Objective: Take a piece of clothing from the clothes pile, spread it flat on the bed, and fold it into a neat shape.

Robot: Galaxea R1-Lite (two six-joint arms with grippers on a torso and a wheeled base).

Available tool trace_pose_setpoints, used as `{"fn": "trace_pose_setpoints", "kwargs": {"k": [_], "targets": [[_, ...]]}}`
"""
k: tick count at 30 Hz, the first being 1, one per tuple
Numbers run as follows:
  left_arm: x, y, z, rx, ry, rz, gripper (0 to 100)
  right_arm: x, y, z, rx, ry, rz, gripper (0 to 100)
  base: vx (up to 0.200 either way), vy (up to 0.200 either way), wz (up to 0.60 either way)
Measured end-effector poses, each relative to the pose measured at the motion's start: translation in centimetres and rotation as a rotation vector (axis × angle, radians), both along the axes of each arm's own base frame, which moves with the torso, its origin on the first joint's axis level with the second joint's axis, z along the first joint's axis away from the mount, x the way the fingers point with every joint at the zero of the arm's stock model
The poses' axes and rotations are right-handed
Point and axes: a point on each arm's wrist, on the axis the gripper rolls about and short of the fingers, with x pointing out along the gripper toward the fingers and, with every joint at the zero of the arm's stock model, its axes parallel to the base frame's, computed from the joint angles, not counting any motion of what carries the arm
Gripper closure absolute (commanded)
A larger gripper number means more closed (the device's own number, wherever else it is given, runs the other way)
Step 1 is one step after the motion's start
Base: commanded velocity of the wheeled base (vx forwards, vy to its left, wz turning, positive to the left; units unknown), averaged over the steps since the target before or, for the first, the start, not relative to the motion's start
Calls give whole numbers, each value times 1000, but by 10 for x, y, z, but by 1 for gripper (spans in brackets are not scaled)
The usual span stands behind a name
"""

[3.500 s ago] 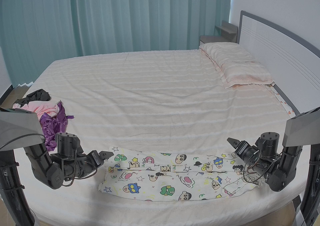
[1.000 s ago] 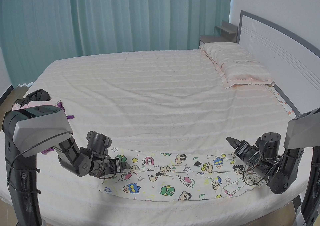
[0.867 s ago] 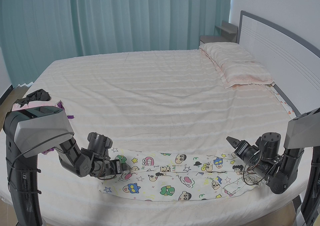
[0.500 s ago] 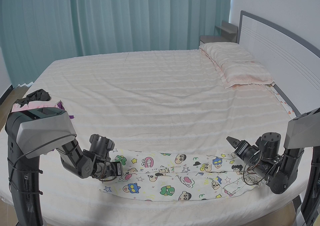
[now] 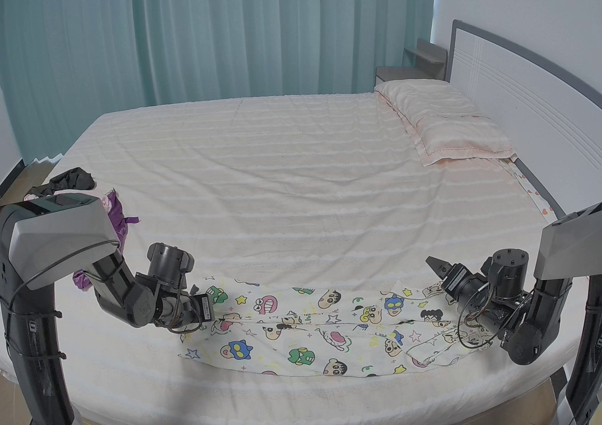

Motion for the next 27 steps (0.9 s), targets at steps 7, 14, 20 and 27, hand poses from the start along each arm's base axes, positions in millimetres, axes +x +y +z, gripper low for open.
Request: {"fn": "trace_pose_setpoints", "kwargs": {"k": [7,14,20,27], "targets": [[-6,28,21,-30,35,51,100,0,0,0,0,0,0,0,0,0,0],[-8,66,39,-37,6,121,100,0,0,0,0,0,0,0,0,0,0],[-16,121,51,-53,-11,218,100,0,0,0,0,0,0,0,0,0,0],[-36,191,68,-51,-67,351,100,0,0,0,0,0,0,0,0,0,0]]}}
